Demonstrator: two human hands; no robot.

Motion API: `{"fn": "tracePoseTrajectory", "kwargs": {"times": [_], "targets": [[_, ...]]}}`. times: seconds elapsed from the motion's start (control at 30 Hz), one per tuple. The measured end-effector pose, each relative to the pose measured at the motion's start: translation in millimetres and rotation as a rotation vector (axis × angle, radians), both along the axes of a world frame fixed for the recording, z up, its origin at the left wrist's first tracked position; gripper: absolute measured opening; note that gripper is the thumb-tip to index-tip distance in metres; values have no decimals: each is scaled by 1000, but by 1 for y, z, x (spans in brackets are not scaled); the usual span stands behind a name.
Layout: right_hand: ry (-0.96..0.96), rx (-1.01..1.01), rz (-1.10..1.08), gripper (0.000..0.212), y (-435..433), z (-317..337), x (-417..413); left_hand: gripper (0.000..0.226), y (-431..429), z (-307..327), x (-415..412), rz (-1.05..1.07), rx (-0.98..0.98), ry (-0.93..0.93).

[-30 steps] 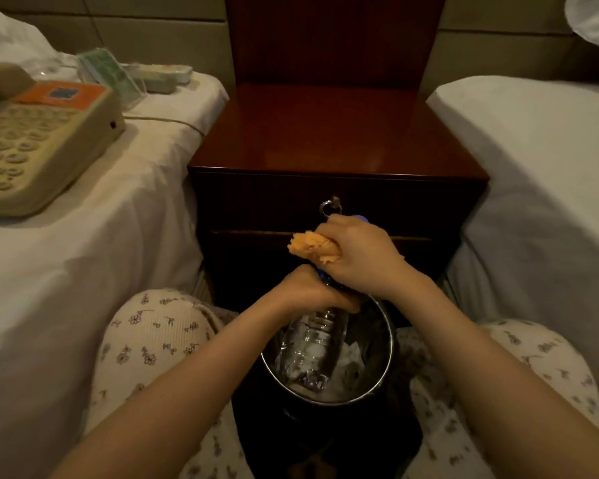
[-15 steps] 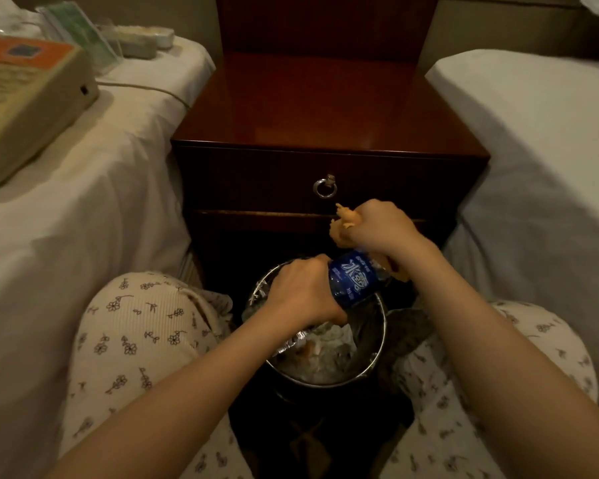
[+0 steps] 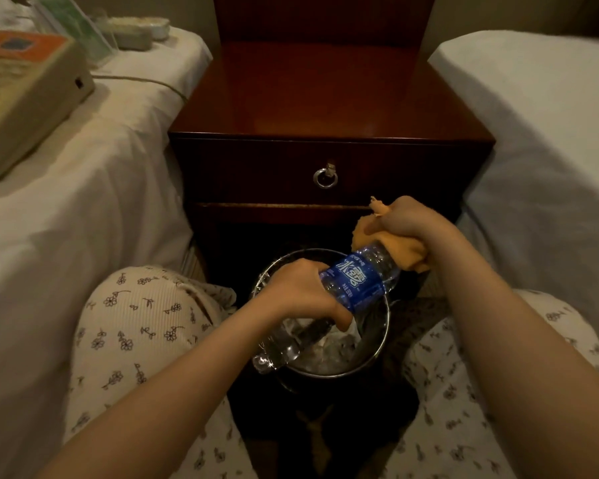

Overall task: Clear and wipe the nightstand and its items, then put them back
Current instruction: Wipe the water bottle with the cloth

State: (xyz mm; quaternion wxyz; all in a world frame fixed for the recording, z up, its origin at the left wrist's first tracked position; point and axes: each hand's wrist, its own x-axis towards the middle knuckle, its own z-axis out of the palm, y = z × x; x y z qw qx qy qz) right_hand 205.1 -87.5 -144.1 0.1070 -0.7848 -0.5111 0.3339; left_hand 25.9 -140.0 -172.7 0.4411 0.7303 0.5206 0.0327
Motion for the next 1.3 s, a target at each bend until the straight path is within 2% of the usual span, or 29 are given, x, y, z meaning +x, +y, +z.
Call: {"fn": "tracePoseTrajectory", "kwargs": {"times": [0.1, 0.23, 0.37, 0.5, 0.57, 0.63, 0.7, 0.77, 0.87, 0.93, 1.0, 1.1, 1.17, 1.3], "targets": [[205, 24, -42, 57, 0, 13, 11, 35, 3, 5, -7, 8, -127, -159], [453, 172, -264, 67, 8, 16, 18, 22, 5, 9, -8, 75, -212, -339], [846, 329, -378, 51, -7, 9, 9, 14, 6, 14, -4, 63, -227, -482], [1203, 405, -376, 45, -30, 22, -14, 49, 11, 6, -6, 34, -254, -557], [1341, 297, -316, 31, -34, 23, -25, 48, 11, 5, -6, 16, -326, -642], [1255, 213, -342, 22, -32, 6, -35, 34, 8, 9, -3, 34, -393, -753], [1100, 247, -487, 22, -30, -14, -45, 22, 7, 9, -1, 82, -439, -832], [924, 283, -576, 31, -30, -30, -54, 20, 6, 5, -1, 127, -467, -862], [741, 370, -620, 24, -26, -42, -60, 27, 10, -7, 0, 264, -463, -841], [616, 526, -568, 27, -31, -39, -66, 34, 11, -11, 4, 376, -447, -856], [476, 720, -421, 27, -44, -34, -72, 46, 10, -12, 9, 442, -377, -830], [255, 919, -160, 11, -64, -36, -82, 34, 2, -17, 14, 460, -256, -789], [274, 942, -172, 12, -66, -42, -85, 31, 0, -19, 15, 472, -254, -788], [517, 813, -438, 19, -56, -42, -74, 33, 0, -15, 16, 513, -331, -832]]}}
